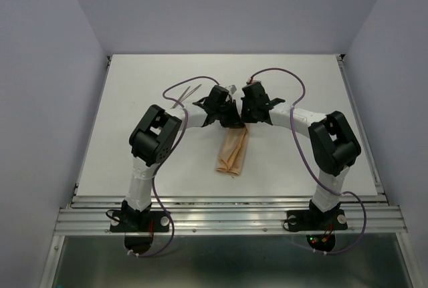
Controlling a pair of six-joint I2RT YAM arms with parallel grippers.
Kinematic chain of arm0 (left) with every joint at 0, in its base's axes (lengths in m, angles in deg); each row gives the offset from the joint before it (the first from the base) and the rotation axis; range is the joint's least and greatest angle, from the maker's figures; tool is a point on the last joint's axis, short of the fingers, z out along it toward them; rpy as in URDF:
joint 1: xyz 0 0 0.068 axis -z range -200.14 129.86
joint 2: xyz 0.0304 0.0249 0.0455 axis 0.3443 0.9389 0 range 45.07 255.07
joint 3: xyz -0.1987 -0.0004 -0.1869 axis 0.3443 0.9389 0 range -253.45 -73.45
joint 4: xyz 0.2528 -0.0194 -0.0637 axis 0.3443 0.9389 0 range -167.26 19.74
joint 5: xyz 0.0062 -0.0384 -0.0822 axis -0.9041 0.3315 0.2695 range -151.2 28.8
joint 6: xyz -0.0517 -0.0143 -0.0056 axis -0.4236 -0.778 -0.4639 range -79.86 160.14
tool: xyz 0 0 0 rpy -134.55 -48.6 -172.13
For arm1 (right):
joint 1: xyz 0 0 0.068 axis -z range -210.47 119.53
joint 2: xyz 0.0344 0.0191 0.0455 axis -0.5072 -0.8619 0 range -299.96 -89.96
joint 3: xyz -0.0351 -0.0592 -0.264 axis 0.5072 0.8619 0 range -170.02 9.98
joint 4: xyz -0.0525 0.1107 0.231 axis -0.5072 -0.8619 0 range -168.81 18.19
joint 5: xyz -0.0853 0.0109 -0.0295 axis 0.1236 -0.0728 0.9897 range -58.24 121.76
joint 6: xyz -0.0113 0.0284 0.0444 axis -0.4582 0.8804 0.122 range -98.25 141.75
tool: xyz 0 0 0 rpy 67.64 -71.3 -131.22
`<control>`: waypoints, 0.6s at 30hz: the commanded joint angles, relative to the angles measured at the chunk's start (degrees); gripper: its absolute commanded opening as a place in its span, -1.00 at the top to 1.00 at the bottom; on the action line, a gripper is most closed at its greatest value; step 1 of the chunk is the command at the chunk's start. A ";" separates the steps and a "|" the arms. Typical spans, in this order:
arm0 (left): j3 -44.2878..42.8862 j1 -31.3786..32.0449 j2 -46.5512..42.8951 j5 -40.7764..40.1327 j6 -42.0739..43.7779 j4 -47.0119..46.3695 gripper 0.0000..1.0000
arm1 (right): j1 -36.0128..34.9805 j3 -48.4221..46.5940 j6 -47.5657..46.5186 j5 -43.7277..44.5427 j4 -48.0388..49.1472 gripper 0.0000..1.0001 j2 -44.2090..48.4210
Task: Fold the napkin into a case and place the utensils inside
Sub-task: Stuff the top corner of the smaller-rectangle-folded napkin into the folded napkin.
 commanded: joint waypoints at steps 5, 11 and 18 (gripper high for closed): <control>5.55 -0.65 -10.04 -0.17 0.70 -1.35 1.00 | -0.48 -2.06 0.92 -0.23 1.54 0.99 -0.18; 7.75 -1.44 -10.84 -1.49 2.19 -0.47 1.00 | -0.48 -2.23 1.10 -0.50 1.71 0.99 -0.18; 8.37 -2.23 -8.65 -3.07 2.81 -0.47 1.00 | -0.48 -2.41 1.10 -0.67 1.71 0.99 0.00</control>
